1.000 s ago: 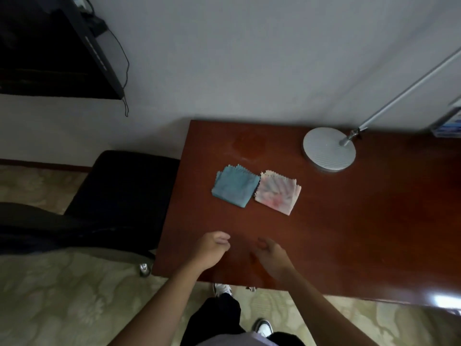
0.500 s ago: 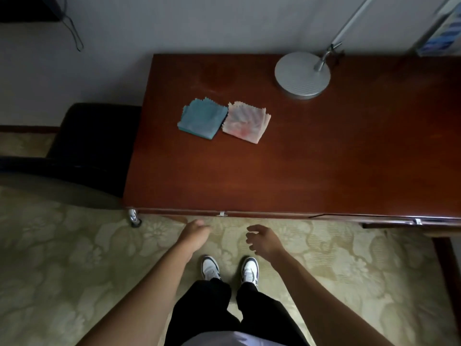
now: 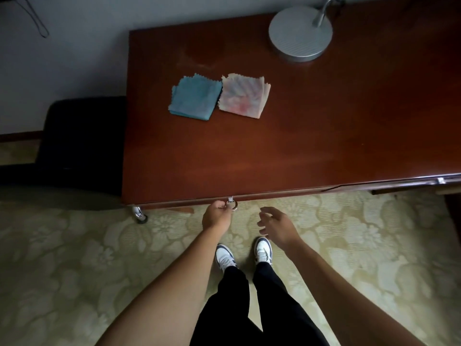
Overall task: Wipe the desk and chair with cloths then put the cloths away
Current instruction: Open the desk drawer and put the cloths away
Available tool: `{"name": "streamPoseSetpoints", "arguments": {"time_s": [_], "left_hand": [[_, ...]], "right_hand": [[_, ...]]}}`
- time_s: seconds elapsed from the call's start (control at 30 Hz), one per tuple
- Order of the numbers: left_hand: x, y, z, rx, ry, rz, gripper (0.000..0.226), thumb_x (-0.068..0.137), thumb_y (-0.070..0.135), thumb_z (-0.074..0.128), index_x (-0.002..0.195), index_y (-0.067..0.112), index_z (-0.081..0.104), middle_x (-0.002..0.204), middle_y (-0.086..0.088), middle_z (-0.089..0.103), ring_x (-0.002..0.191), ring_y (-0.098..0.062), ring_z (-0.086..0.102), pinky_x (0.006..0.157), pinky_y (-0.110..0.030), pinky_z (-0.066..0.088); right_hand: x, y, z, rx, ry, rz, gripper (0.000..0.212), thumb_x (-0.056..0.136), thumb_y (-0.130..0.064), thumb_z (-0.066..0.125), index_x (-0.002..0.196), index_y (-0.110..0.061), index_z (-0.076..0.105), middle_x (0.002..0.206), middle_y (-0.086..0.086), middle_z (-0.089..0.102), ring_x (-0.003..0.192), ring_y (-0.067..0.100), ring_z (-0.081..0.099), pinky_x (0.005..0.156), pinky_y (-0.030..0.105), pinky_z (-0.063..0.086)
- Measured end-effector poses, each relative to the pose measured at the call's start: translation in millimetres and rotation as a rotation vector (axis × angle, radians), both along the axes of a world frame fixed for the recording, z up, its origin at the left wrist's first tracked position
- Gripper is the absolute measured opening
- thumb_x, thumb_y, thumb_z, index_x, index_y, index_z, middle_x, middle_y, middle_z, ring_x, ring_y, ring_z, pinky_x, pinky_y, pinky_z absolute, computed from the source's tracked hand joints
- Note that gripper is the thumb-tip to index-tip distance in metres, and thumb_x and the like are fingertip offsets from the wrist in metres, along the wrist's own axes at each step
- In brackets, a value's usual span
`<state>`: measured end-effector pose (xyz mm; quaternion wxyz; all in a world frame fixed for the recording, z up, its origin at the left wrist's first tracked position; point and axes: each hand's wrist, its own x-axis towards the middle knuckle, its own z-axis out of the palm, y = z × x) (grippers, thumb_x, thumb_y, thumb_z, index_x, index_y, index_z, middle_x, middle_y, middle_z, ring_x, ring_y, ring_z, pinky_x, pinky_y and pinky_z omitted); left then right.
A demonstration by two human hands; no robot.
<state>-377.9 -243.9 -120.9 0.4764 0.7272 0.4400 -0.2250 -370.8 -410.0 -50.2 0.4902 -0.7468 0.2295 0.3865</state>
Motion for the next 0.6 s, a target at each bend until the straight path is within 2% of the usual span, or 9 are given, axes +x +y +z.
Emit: {"name": "streamPoseSetpoints", "arguments": {"time_s": [0.07, 0.13, 0.27, 0.33, 0.4, 0.43, 0.53, 0.57, 0.6], "left_hand": [[1, 0, -8, -0.092, 0.002, 0.165, 0.019, 0.089, 0.020, 0.068, 0.070, 0.017, 0.066, 0.073, 0.007, 0.073, 0.093, -0.026, 0.071, 0.092, -0.042, 0.056], [-1, -4, -4, -0.131, 0.011, 0.184, 0.026, 0.089, 0.015, 0.065, 0.063, 0.019, 0.065, 0.059, 0.009, 0.070, 0.084, -0.025, 0.071, 0.088, -0.041, 0.056], [-21, -12, 17, -0.175, 0.047, 0.143, 0.023, 0.092, 0.018, 0.061, 0.069, 0.019, 0.066, 0.069, 0.002, 0.073, 0.081, -0.024, 0.071, 0.084, -0.034, 0.056], [-39, -14, 23, -0.143, 0.108, 0.073, 0.029, 0.091, 0.033, 0.064, 0.069, 0.015, 0.069, 0.070, 0.000, 0.075, 0.080, -0.024, 0.073, 0.084, -0.034, 0.058], [-54, -16, 33, 0.091, 0.155, -0.205, 0.038, 0.087, 0.046, 0.061, 0.075, 0.012, 0.072, 0.077, -0.002, 0.076, 0.084, -0.026, 0.072, 0.078, -0.030, 0.056], [-61, -16, 39, 0.262, 0.116, -0.337, 0.037, 0.086, 0.045, 0.059, 0.078, 0.012, 0.071, 0.078, -0.004, 0.074, 0.083, -0.028, 0.071, 0.070, -0.028, 0.052], [-83, -8, 59, 0.665, -0.408, -0.621, 0.028, 0.081, 0.033, 0.052, 0.061, 0.015, 0.058, 0.062, -0.003, 0.061, 0.064, -0.029, 0.061, 0.055, -0.029, 0.044], [-88, 0, 60, 0.755, -0.513, -0.669, 0.026, 0.080, 0.033, 0.049, 0.062, 0.017, 0.058, 0.064, -0.003, 0.059, 0.065, -0.028, 0.059, 0.058, -0.031, 0.045], [-90, 11, 55, 0.779, -0.507, -0.716, 0.026, 0.081, 0.034, 0.048, 0.070, 0.017, 0.063, 0.073, -0.004, 0.061, 0.072, -0.027, 0.060, 0.065, -0.034, 0.047]], "right_hand": [[-7, 0, 0, -0.037, -0.017, 0.035, 0.034, 0.099, -0.019, 0.050, 0.132, -0.012, 0.056, 0.091, 0.007, 0.066, 0.077, 0.021, 0.065, 0.072, 0.031, 0.054], [-13, 1, 5, -0.099, -0.059, 0.098, 0.036, 0.098, -0.021, 0.050, 0.133, -0.016, 0.056, 0.096, 0.006, 0.068, 0.088, 0.026, 0.067, 0.088, 0.041, 0.054], [-20, 3, 11, -0.243, -0.252, 0.214, 0.036, 0.097, -0.018, 0.048, 0.132, -0.017, 0.057, 0.112, 0.005, 0.068, 0.094, 0.021, 0.061, 0.082, 0.029, 0.046], [-21, 5, 11, -0.355, -0.401, 0.318, 0.037, 0.095, -0.018, 0.049, 0.131, -0.016, 0.058, 0.121, 0.005, 0.064, 0.106, 0.024, 0.059, 0.088, 0.031, 0.045], [-18, 6, 6, -0.455, -0.517, 0.451, 0.038, 0.094, -0.018, 0.050, 0.131, -0.015, 0.058, 0.128, 0.009, 0.059, 0.116, 0.029, 0.051, 0.098, 0.036, 0.042], [-16, 5, 4, -0.494, -0.528, 0.537, 0.040, 0.093, -0.019, 0.049, 0.133, -0.015, 0.056, 0.132, 0.009, 0.056, 0.121, 0.030, 0.048, 0.101, 0.038, 0.040], [-12, 3, 1, -0.567, -0.367, 0.792, 0.047, 0.093, -0.026, 0.048, 0.140, -0.023, 0.047, 0.144, 0.002, 0.047, 0.134, 0.026, 0.039, 0.107, 0.042, 0.034], [-13, 3, 0, -0.581, -0.321, 0.863, 0.049, 0.093, -0.027, 0.047, 0.142, -0.025, 0.045, 0.144, 0.000, 0.047, 0.134, 0.025, 0.039, 0.108, 0.041, 0.032], [-13, 3, 0, -0.592, -0.294, 0.905, 0.050, 0.092, -0.026, 0.048, 0.143, -0.027, 0.045, 0.144, -0.001, 0.048, 0.133, 0.023, 0.041, 0.107, 0.039, 0.031]]}}
